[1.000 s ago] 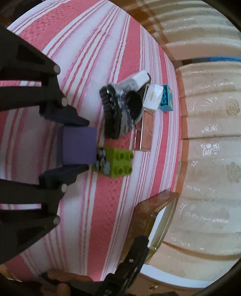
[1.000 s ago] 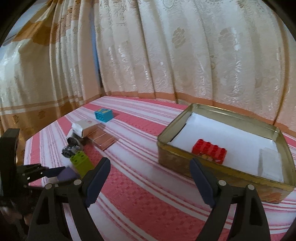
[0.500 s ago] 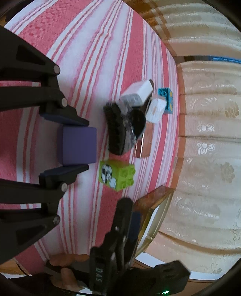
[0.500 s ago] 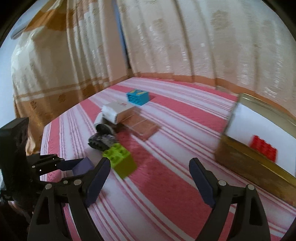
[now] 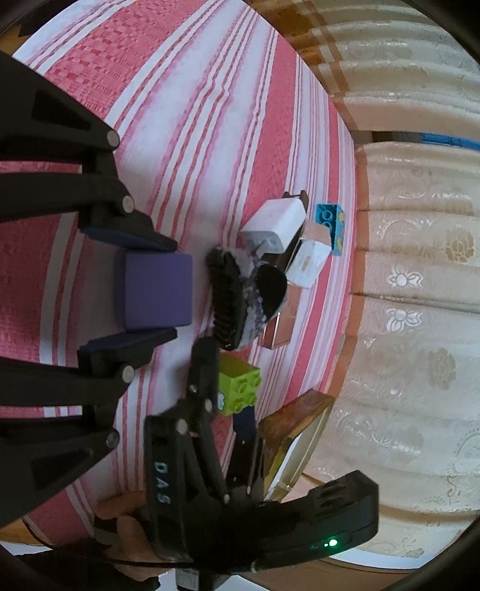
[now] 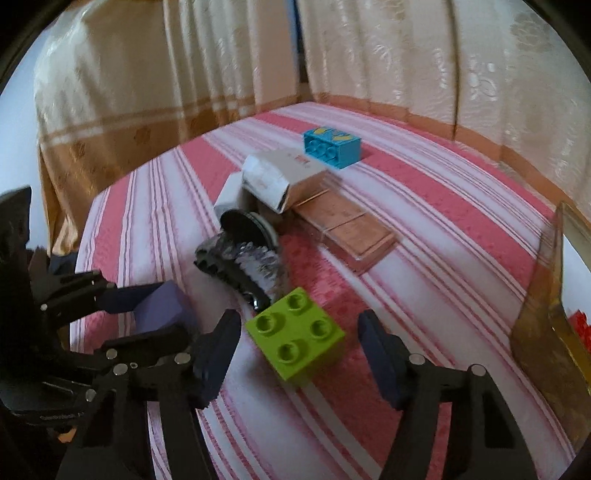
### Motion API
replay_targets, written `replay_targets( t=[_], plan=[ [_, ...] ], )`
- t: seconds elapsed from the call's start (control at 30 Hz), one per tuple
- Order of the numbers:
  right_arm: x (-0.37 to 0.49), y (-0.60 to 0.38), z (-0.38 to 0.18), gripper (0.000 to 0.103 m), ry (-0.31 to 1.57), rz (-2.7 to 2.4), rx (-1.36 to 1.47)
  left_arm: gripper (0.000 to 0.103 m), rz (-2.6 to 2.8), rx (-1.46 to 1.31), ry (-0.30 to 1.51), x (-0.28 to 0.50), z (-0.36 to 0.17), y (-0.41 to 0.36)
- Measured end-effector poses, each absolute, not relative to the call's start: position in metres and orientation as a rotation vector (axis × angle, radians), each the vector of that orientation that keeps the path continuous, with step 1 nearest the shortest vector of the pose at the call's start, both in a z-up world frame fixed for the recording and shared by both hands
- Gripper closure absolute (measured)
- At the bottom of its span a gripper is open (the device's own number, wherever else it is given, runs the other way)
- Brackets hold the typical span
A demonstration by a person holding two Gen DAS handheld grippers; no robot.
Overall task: Organize rigid objects
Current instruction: 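Grasp the purple foam cube with the left tool while the right tool grasps the lime-green brick, then lift the purple cube with the left tool while the right tool lifts the green brick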
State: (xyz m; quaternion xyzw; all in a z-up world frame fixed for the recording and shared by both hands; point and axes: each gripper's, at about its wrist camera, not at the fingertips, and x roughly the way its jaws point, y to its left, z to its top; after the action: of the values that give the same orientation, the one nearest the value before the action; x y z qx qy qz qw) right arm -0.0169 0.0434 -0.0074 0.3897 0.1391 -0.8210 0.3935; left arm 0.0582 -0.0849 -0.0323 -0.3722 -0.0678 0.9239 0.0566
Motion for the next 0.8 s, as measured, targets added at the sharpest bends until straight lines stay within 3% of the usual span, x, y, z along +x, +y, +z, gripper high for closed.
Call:
replay_targets(
  t=[0.03, 0.43, 0.8],
  plan=[
    [-0.016, 0.043, -0.007, 0.057, 0.358, -2.083, 0.986, 0.064, 2.805, -1.131, -0.207, 0.058, -0.032, -0.085],
    [-0.020, 0.074, 0.006, 0.057, 0.157, -2.117, 0.959, 0.064, 2.837, -1.046, -0.265, 0.060, -0.013, -0.081],
    [-0.021, 0.108, 0.028, 0.057, 0.064, -2.256, 0.850, 0.064, 2.844, -0.879, -0.193, 0.054, 0.019, -0.054]
  ],
)
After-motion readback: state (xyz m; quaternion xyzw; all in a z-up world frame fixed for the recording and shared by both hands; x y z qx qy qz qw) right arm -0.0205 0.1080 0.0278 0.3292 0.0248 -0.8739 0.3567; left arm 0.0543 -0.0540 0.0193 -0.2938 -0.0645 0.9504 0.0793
